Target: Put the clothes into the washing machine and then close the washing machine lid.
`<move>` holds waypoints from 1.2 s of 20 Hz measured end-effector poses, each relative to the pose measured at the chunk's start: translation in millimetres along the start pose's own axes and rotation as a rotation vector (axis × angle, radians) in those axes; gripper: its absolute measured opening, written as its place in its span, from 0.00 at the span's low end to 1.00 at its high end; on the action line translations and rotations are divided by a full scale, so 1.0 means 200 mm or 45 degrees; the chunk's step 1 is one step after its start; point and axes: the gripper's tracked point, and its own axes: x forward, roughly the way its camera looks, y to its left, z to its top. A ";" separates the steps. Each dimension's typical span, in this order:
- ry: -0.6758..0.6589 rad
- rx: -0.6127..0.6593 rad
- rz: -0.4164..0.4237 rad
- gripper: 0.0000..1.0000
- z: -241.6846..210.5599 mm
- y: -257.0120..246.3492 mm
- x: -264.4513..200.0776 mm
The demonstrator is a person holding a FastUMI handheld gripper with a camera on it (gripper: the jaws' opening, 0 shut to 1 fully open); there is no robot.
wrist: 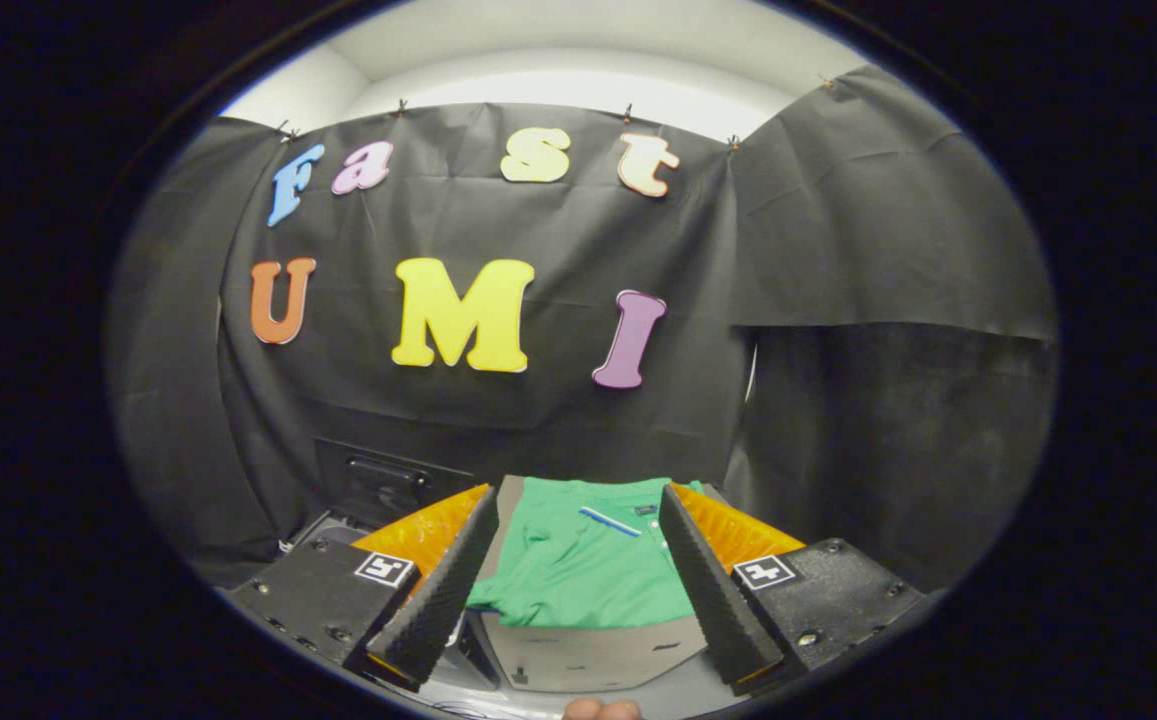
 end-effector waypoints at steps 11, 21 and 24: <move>0.393 -0.120 0.024 1.00 -0.37 -0.27 0.70; 0.645 -0.006 0.028 1.00 -0.74 -0.35 0.88; 0.642 0.039 0.037 1.00 -0.75 -0.35 0.88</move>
